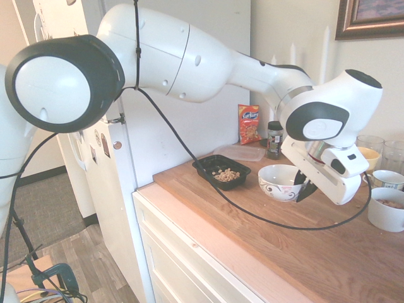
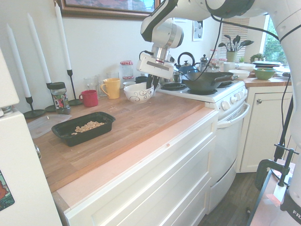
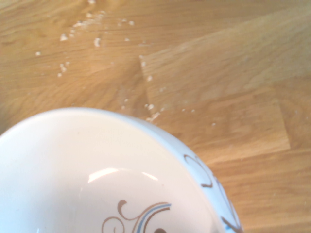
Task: Pour the cereal into the box
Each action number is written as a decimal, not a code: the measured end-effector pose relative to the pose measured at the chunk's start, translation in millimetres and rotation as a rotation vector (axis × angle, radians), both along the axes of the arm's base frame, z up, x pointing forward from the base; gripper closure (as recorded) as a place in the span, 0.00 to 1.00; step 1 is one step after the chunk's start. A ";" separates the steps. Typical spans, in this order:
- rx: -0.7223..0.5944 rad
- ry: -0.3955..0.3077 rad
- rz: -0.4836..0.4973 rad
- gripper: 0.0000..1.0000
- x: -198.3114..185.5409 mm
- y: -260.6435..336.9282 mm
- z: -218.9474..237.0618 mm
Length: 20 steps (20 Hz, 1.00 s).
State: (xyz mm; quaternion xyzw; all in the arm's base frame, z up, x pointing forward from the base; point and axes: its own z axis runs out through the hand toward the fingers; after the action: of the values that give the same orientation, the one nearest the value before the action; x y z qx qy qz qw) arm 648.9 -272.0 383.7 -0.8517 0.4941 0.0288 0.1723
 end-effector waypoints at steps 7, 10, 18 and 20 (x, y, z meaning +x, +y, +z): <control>0.016 0.032 -0.010 1.00 11.7 -17.8 -33.7; 0.020 0.042 -0.008 1.00 15.1 -18.3 -44.5; 0.018 0.037 0.014 0.00 16.6 -20.1 -54.9; 0.017 0.035 0.024 0.00 16.9 -20.5 -58.6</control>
State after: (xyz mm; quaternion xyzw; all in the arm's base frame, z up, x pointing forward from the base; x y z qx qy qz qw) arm 665.8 -292.5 325.1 -0.8554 0.4866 0.0497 0.1706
